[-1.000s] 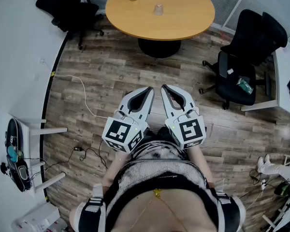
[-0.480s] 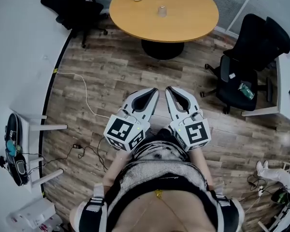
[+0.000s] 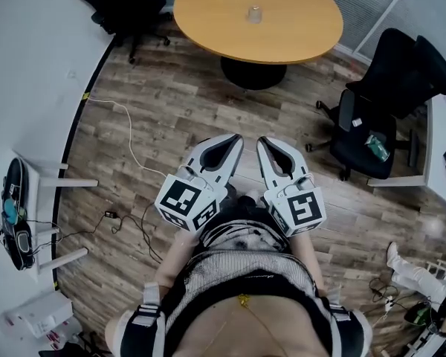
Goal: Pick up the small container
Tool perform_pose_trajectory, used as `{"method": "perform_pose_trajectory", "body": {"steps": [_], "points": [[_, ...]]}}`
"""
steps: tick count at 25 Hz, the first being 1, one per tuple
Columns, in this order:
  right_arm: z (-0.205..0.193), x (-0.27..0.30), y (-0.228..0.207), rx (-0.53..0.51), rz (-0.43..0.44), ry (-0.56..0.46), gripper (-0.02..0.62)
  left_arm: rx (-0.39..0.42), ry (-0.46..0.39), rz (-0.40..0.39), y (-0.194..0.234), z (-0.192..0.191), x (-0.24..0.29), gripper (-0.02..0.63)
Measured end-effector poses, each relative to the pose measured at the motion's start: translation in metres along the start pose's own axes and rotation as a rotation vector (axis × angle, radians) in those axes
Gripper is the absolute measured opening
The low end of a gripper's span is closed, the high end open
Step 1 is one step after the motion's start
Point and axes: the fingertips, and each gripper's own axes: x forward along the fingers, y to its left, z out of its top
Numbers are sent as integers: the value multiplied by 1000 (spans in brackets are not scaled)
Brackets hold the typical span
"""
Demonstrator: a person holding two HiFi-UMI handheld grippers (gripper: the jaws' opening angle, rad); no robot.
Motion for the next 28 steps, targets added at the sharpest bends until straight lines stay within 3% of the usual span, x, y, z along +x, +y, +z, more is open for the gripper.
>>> {"method": "perform_pose_trajectory", "body": {"steps": [12,28], "points": [[5,34,-21,-2,-13,-3,25,-2,-8,-65,30,15,31,18],[20,147,-66,-42,-50,22,25,55,20,-131,120,41,96,18]]}}
